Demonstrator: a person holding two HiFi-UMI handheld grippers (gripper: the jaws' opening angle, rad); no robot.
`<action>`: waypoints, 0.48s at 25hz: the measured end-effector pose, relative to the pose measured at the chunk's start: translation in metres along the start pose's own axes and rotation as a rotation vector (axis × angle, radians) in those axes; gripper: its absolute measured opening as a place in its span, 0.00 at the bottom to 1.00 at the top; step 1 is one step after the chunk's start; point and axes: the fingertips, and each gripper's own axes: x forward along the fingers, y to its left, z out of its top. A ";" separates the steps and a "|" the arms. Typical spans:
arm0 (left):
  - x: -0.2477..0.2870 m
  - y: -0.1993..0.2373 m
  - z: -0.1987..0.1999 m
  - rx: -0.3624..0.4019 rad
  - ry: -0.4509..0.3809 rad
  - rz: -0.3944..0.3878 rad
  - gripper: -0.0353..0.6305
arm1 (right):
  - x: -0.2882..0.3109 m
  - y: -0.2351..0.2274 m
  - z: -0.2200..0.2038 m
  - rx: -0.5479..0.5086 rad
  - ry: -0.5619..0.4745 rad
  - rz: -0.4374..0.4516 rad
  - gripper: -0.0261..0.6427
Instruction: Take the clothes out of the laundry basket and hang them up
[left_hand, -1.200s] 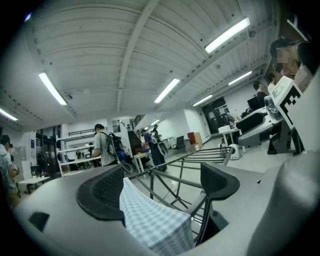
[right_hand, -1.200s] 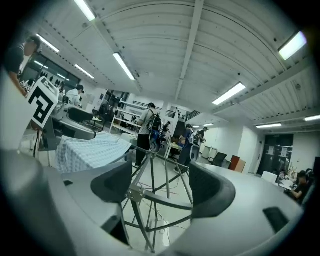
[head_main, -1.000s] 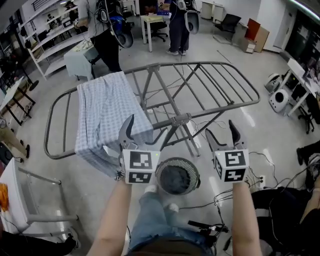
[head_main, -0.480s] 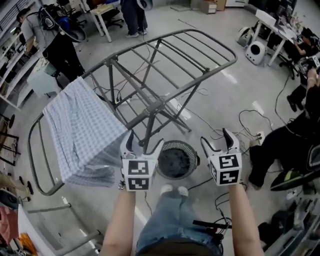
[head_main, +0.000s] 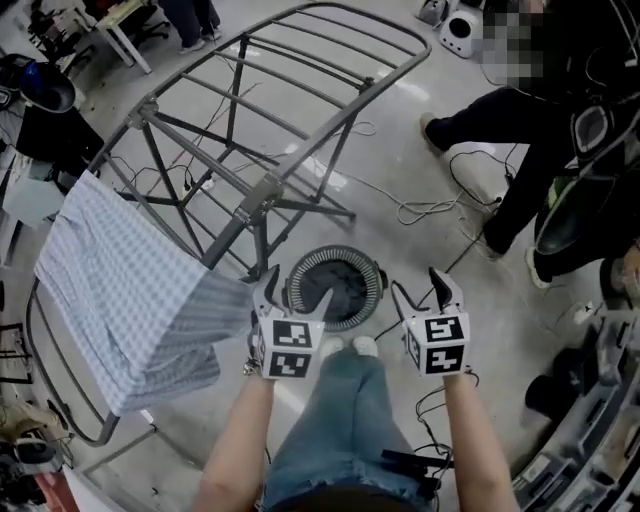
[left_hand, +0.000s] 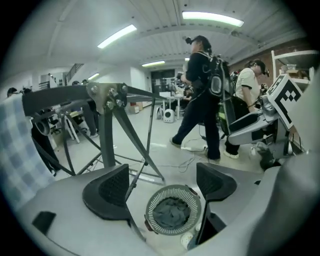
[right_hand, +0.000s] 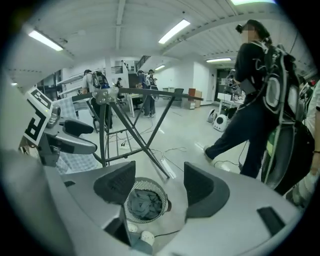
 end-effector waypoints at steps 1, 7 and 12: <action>0.005 -0.002 -0.004 0.007 0.011 -0.011 0.68 | 0.001 0.000 -0.007 0.008 0.011 -0.004 0.49; 0.040 -0.011 -0.036 0.048 0.082 -0.088 0.67 | 0.012 -0.005 -0.051 0.066 0.085 -0.067 0.47; 0.070 -0.011 -0.072 0.066 0.176 -0.111 0.66 | 0.030 -0.004 -0.082 0.082 0.139 -0.051 0.47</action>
